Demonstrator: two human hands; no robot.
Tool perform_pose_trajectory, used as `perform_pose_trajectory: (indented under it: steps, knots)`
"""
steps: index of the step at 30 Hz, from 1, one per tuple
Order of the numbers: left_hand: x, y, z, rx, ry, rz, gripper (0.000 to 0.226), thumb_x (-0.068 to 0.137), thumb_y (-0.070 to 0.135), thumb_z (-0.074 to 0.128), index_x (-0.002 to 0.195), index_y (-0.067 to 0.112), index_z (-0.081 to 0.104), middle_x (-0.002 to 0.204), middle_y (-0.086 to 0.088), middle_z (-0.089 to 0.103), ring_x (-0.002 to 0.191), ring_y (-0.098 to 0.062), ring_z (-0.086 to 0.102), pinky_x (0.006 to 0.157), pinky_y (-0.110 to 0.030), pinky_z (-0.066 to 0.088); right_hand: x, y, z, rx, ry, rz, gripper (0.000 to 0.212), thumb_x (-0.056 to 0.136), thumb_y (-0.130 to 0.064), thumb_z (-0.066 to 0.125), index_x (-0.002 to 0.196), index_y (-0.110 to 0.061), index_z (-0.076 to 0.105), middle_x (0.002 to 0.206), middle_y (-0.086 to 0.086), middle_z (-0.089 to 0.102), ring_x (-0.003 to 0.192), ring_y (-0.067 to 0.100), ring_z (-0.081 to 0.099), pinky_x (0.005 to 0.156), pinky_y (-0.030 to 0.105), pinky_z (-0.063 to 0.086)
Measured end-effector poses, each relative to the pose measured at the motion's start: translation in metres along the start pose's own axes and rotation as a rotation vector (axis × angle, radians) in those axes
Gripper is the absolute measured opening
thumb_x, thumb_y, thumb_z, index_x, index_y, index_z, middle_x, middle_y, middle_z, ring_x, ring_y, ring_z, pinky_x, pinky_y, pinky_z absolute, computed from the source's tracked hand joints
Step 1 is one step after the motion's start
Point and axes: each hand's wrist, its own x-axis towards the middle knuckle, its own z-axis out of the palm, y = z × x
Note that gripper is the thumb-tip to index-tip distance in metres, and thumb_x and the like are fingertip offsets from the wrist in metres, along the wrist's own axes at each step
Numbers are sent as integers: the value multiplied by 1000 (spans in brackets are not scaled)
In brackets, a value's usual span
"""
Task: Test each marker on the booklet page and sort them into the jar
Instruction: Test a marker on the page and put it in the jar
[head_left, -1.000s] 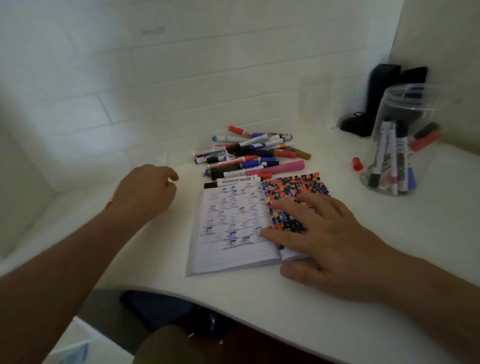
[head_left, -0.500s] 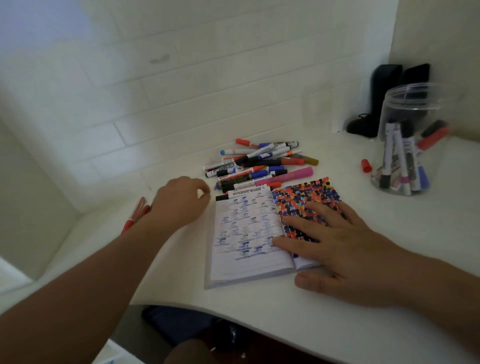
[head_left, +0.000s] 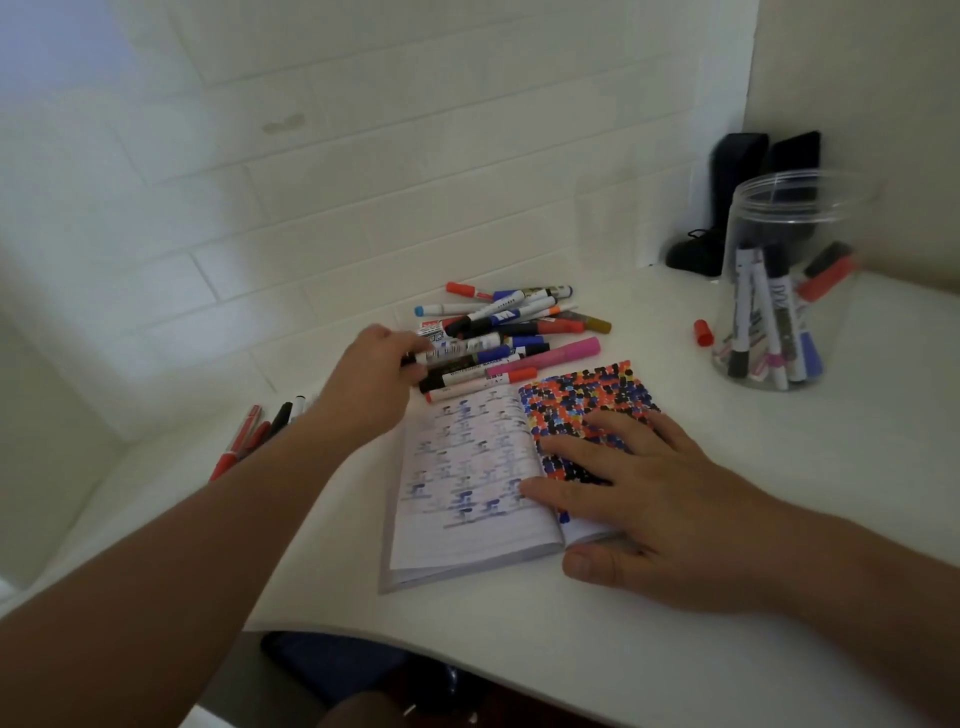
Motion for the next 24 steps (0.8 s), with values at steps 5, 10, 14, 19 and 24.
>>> perform_pose_trajectory:
  steps: [5,10,14,19,24]
  knots:
    - [-30,66,-18,-406,-73,171,19,109,25,42,110,33,60,87,11,60,69,-8,51,58,-26,43,1,12,-5,127,328,31,88,84,-93,1,156,-52,29,163,-23,29,153,13,17,123,53,22]
    - [-72,116,3,-460,-324,482,18,109,40,39,114,34,56,88,16,61,77,2,56,66,-28,47,-1,28,-14,751,761,176,47,89,-71,54,126,-44,61,93,-25,66,87,-1,62,73,9,45]
    - [-81,121,27,-493,-366,479,27,109,44,40,124,33,60,104,17,68,95,-2,64,81,-36,54,-6,26,-15,936,699,95,26,86,-43,64,110,-35,71,77,-25,70,70,-2,66,66,11,50]
    - [-81,118,29,-550,-392,441,37,109,45,41,145,46,50,130,23,65,119,2,60,103,-35,52,-2,26,-13,1112,660,122,24,87,-34,65,105,-25,77,87,3,79,72,23,74,68,30,62]
    - [-79,120,26,-623,-396,404,30,106,41,49,133,47,60,120,35,65,110,17,58,94,-8,47,-1,25,-15,1192,662,155,26,87,-36,61,107,-27,76,90,-2,79,76,12,73,66,24,58]
